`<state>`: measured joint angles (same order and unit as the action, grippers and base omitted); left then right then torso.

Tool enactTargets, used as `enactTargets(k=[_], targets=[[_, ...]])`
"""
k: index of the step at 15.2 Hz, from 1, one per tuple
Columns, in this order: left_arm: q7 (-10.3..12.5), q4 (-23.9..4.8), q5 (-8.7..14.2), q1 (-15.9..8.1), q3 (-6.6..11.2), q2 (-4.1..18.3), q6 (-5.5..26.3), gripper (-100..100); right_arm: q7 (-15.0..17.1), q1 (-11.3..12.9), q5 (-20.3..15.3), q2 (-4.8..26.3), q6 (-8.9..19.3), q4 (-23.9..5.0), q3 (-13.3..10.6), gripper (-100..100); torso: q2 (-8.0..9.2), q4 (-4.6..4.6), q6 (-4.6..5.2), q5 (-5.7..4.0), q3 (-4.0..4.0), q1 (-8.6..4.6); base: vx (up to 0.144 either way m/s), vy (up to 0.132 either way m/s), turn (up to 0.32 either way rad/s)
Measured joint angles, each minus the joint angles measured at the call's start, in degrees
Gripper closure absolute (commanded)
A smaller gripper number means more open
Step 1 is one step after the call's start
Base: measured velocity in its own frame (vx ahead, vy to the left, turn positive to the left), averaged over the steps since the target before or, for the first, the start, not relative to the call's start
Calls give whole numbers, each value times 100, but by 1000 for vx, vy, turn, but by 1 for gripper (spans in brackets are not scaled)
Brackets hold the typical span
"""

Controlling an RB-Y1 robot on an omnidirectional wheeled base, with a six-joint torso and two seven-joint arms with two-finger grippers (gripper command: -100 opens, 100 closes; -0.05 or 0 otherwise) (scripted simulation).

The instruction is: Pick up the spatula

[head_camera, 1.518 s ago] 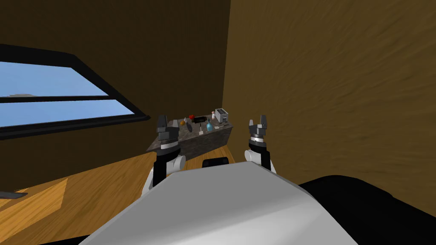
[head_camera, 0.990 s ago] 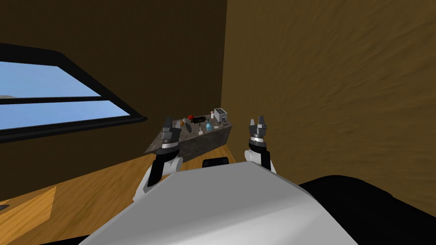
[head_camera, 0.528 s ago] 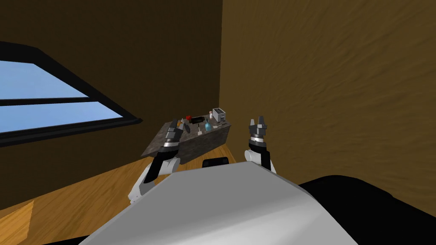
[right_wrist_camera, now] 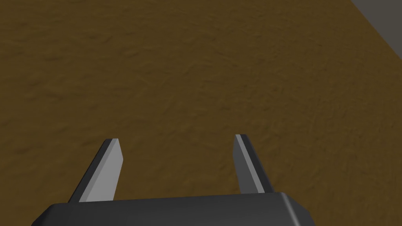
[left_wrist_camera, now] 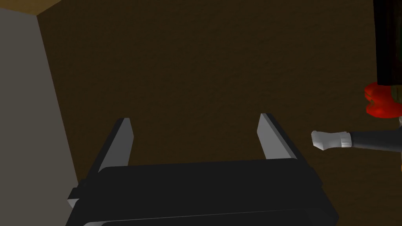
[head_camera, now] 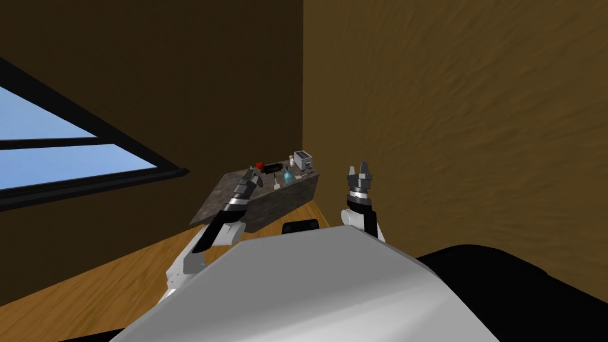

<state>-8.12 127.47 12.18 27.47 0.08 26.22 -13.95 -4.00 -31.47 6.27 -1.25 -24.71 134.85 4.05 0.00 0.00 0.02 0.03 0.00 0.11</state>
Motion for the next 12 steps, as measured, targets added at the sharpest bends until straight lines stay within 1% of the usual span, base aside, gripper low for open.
enactTargets(k=[2,4,5,7,8,10,11,12], targets=[[-20,-45,124,-6,7,215,122,-100,0,0,0,0,0,0,0,0,-1,0,-1,-1,-1,-2,-1,11,-104],[-39,-180,297,-21,-1,459,214,-100,0,0,0,0,0,0,0,0,-3,0,0,-1,-2,-2,0,12,-97],[-37,-210,348,-36,10,561,258,-100,0,0,0,0,0,0,0,0,-3,0,-2,-1,-2,-2,2,9,-152],[-57,-340,530,-107,-4,806,419,-100,0,0,0,0,0,0,0,0,-5,-1,1,-1,-3,-3,2,11,-112],[-63,-356,574,-95,-3,893,460,-100,0,-1,0,0,0,0,0,0,-4,-1,-2,-1,-2,-3,6,6,-131],[-84,-424,763,-79,-4,1143,603,-100,0,0,0,0,0,0,0,0,-6,-1,0,-1,-3,-4,7,8,-99],[-94,-444,808,-83,-8,1226,655,-100,0,-1,0,0,0,0,0,0,-6,-1,-2,-1,-3,-5,9,1,-193],[-105,-503,908,-85,-18,1342,721,-100,0,0,0,0,0,0,0,0,-7,-1,2,-1,-4,-6,10,4,-179]])
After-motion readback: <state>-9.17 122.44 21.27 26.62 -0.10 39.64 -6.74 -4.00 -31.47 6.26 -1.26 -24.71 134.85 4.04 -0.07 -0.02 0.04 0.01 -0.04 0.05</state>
